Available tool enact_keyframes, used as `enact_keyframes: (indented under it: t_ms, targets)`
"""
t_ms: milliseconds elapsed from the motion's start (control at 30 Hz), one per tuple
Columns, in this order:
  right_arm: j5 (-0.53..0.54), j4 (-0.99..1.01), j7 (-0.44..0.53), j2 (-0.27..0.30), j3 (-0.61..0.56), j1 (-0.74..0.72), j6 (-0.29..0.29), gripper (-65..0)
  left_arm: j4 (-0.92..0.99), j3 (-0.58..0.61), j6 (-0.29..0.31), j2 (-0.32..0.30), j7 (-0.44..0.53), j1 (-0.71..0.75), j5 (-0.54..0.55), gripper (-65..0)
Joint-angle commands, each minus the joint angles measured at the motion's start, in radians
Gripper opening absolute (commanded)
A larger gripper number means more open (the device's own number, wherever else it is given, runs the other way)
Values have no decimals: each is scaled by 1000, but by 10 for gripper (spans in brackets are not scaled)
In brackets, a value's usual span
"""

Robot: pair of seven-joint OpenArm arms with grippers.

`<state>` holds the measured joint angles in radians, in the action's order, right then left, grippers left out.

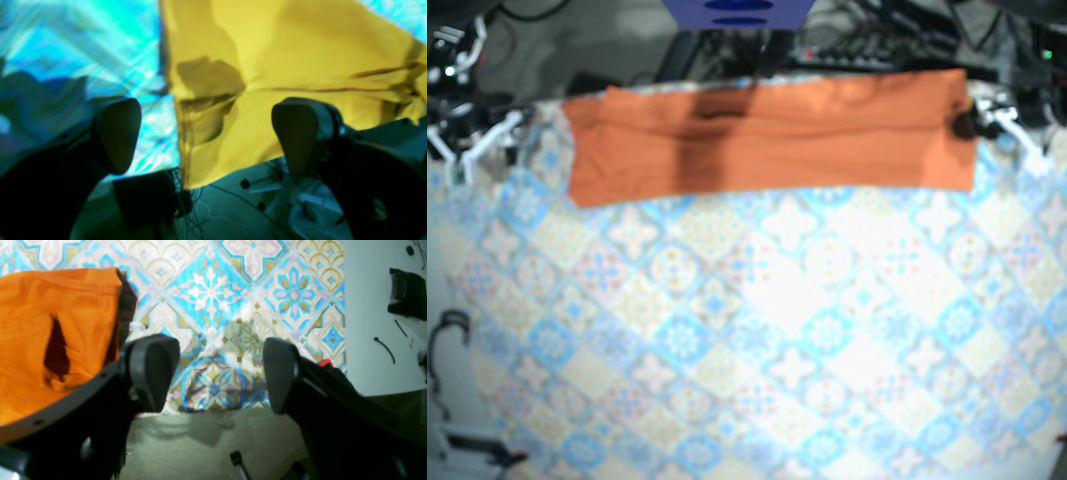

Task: Fold the T-shirt properly
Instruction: 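Grasp and lift the folded shirt's end with the left gripper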

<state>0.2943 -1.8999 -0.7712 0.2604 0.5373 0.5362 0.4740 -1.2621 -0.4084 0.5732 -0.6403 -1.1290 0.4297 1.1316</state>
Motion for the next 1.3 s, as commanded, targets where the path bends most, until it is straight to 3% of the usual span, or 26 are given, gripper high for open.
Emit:
enact_keyframes:
  t_ms: [0,167,400,700,867,1267]
  targets:
    - [4,-19,22,15,7,0,-2,-227,-11,-7,9,-17,5,-5,21,0]
    - [4,-19,22,15,5,-3,-2,-227,-8,-7,12,-11,5,-13,21,0]
    - [4,-19,22,15,5,2,-2,-227,232,-7,125,-9,4,-99,24,0]
    - [4,-19,22,15,5,2,-2,-228,236,-5,125,23,-47,-108,80,0]
    - [4,-19,22,15,5,2,-2,-228,236,-5,125,63,-82,-131,71,0]
    - [4,-22,22,15,5,2,-2,-228,177,42,125,84,-89,-125,66,0]
